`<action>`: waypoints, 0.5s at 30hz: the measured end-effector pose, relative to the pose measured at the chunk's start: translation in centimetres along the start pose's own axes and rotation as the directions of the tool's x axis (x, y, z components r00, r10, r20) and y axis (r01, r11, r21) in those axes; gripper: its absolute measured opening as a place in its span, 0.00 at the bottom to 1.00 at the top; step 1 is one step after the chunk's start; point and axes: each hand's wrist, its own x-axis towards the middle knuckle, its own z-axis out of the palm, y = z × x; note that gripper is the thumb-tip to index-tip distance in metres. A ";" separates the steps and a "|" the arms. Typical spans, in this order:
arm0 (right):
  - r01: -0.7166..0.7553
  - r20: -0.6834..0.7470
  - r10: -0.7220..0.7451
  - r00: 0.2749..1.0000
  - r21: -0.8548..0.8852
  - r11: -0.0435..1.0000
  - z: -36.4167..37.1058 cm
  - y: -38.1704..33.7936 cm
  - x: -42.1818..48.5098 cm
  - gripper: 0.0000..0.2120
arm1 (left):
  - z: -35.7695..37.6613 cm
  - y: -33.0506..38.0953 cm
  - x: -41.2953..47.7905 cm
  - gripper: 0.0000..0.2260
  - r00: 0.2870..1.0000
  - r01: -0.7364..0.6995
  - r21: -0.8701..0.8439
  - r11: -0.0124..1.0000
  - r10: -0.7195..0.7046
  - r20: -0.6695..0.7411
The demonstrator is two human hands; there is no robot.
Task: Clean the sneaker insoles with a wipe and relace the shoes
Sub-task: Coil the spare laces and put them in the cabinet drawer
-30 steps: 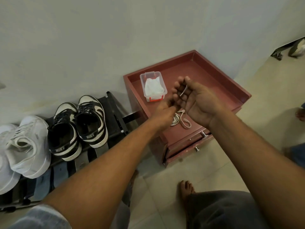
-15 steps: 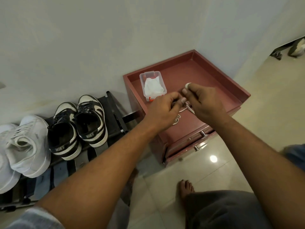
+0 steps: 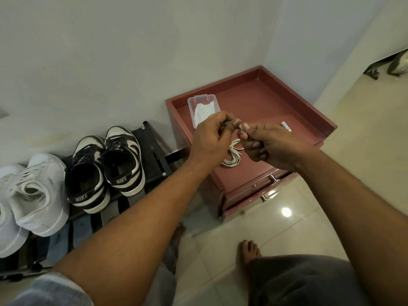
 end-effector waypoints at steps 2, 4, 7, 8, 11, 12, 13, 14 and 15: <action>0.019 0.005 -0.020 1.000 0.152 0.988 0.2 -0.3 -0.3 0.17 | 0.4 -0.2 -0.1 0.09 0.998 0.054 -0.043 0.998 -0.053 0.025; 0.092 -0.042 -0.082 0.996 0.348 0.933 0.6 -0.8 -0.4 0.16 | 1.1 -0.2 -0.5 0.09 0.993 0.098 -0.036 0.995 -0.095 0.068; 0.247 -0.177 -0.181 0.968 0.508 0.825 1.7 -1.2 0.0 0.13 | 2.3 0.3 -1.0 0.09 0.985 0.130 -0.005 0.992 -0.128 0.113; 0.298 -0.214 -0.215 0.953 0.522 0.799 2.0 -1.2 0.2 0.12 | 2.7 0.4 -1.0 0.10 0.980 0.165 0.019 0.986 -0.166 0.109; 0.403 -0.298 -0.282 0.912 0.527 0.748 2.6 -1.5 0.6 0.12 | 3.1 0.6 -0.9 0.11 0.969 0.202 0.021 0.979 -0.203 0.141; 0.435 -0.338 -0.291 0.895 0.516 0.738 2.6 -1.6 0.6 0.12 | 3.1 0.5 -0.9 0.12 0.968 0.189 0.012 0.982 -0.188 0.167; 0.471 -0.384 -0.304 0.872 0.488 0.734 2.5 -1.7 0.5 0.12 | 3.1 0.6 -1.0 0.13 0.965 0.179 0.009 0.984 -0.177 0.195; 0.512 -0.434 -0.326 0.840 0.434 0.742 2.3 -1.8 0.4 0.11 | 3.1 0.6 -1.1 0.14 0.959 0.176 0.007 0.984 -0.173 0.223; 0.549 -0.481 -0.358 0.800 0.346 0.761 2.0 -1.7 0.3 0.11 | 3.1 0.7 -1.2 0.14 0.953 0.177 0.010 0.984 -0.174 0.247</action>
